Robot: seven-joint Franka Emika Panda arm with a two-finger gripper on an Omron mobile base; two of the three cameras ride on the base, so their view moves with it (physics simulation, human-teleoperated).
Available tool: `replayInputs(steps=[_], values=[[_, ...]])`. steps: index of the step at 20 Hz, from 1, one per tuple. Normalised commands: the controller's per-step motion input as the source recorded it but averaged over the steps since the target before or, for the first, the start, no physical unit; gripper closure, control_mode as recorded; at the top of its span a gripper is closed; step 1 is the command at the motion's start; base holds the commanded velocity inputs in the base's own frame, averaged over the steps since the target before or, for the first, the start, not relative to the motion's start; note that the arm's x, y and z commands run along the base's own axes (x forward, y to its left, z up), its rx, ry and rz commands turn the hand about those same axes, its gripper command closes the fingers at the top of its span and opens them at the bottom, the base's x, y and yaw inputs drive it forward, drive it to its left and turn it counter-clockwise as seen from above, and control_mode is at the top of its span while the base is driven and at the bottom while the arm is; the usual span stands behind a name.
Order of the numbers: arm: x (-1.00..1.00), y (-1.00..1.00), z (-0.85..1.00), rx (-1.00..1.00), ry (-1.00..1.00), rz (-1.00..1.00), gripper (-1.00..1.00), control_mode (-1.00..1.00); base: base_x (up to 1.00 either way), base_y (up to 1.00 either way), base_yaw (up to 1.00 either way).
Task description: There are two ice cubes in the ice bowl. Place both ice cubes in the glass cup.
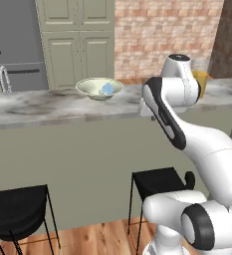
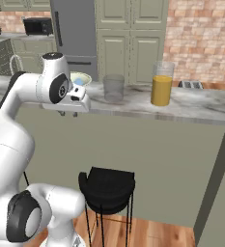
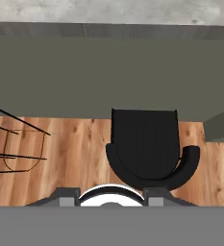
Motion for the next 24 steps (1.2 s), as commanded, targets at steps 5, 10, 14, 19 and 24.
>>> replayInputs(steps=[5,10,14,19,24], values=[[-0.27,0.00,0.03,0.00,-0.17,0.00,-1.00,-1.00,0.00,0.00,0.00],[-0.26,0.00,0.11,0.00,-0.20,0.00,-1.00,-1.00,0.00,0.00,0.00],[-0.08,0.03,0.29,0.06,-0.15,0.00,-1.00,-1.00,0.00,0.00,0.00],[-0.01,0.03,0.56,0.07,-0.03,0.00,-1.00,-1.00,0.00,0.00,0.00],[0.01,0.46,0.53,0.01,0.03,-0.03,-1.00,-1.00,0.00,0.00,0.00]])
